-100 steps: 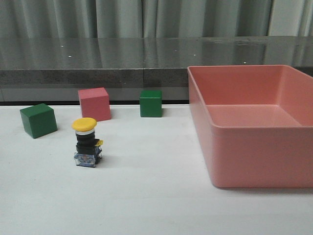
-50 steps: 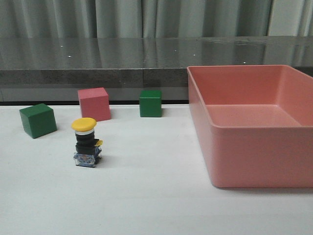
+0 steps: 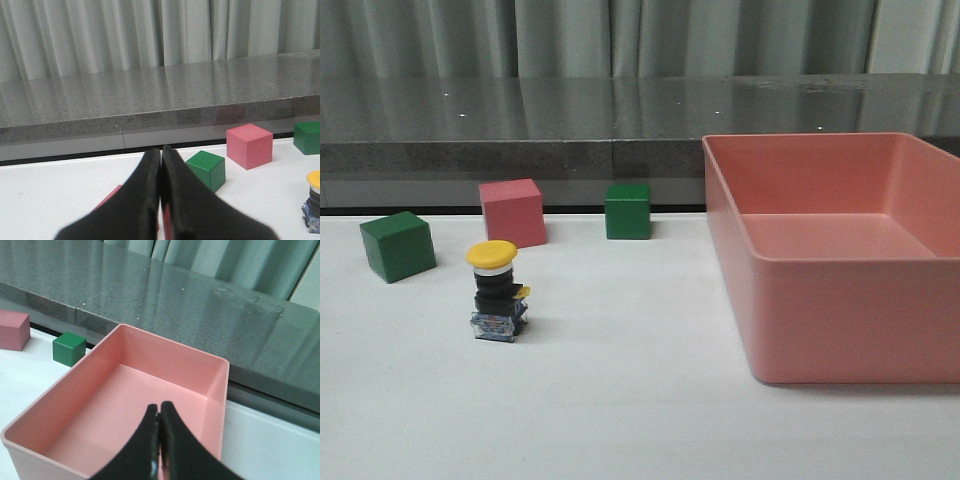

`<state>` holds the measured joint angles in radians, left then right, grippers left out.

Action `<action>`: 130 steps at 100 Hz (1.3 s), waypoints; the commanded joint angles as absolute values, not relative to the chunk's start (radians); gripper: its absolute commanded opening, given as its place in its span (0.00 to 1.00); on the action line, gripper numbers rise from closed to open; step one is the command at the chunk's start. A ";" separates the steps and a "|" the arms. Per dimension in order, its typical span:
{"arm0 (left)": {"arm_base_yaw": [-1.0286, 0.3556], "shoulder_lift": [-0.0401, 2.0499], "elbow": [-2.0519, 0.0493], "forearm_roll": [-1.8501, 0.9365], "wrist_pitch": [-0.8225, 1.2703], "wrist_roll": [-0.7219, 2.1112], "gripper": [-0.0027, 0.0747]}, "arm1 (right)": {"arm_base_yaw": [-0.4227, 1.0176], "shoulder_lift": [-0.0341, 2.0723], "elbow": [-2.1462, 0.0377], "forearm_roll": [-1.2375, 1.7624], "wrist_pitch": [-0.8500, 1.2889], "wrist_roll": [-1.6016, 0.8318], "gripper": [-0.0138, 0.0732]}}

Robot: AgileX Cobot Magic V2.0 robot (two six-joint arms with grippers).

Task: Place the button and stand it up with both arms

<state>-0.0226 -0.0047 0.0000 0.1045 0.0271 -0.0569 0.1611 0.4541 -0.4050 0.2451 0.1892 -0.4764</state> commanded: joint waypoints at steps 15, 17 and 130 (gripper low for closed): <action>-0.021 -0.037 0.030 0.094 -0.056 -0.067 0.01 | 0.156 0.455 -0.432 0.251 0.117 -0.477 0.03; -0.021 -0.037 0.030 0.094 -0.056 -0.067 0.01 | 0.156 0.455 -0.431 0.251 0.117 -0.477 0.03; -0.021 -0.037 0.030 0.094 -0.056 -0.067 0.01 | 0.084 -0.032 0.014 -0.063 0.055 0.079 0.03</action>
<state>-0.0226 -0.0047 0.0000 0.1045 0.0271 -0.0569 0.0901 -0.0098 0.0264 -0.0574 0.1451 0.0731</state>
